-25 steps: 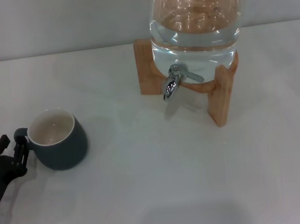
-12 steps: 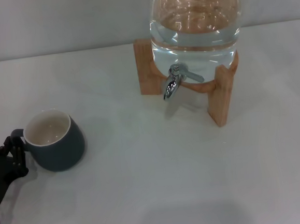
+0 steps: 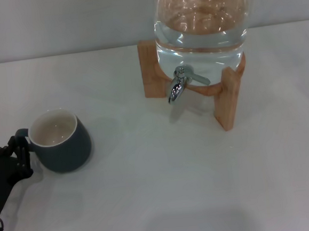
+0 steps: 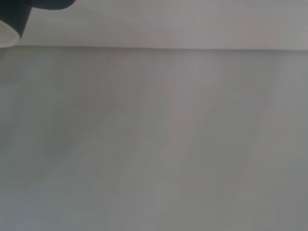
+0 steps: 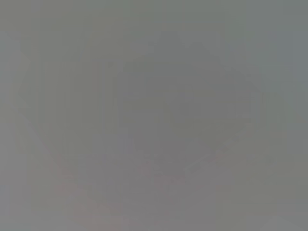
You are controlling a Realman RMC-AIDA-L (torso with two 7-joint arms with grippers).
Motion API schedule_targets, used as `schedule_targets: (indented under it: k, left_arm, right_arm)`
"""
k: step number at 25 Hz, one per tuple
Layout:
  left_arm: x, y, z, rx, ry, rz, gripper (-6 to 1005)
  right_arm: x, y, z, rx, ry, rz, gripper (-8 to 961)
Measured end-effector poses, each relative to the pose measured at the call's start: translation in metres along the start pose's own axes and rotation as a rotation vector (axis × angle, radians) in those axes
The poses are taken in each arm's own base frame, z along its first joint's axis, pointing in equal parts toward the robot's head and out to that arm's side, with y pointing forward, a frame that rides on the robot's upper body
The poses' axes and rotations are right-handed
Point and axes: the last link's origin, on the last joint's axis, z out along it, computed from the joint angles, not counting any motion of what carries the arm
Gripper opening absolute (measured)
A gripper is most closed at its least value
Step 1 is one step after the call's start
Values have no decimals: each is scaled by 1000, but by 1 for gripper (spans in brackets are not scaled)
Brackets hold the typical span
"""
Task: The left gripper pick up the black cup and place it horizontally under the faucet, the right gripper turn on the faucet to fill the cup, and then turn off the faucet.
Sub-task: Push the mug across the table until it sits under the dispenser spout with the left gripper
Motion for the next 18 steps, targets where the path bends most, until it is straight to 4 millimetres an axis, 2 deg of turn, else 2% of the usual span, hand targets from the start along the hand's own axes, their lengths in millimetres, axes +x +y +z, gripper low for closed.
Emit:
schedule_targets:
  k: [11,18]
  left_arm:
    - [9,7,12,-46,20,13,116]
    - [8,18,21,-106,-9,37,116]
  right_arm:
    - [1,0,1,0,1,-7,842]
    - [3,2,3,-5,1,-2,842]
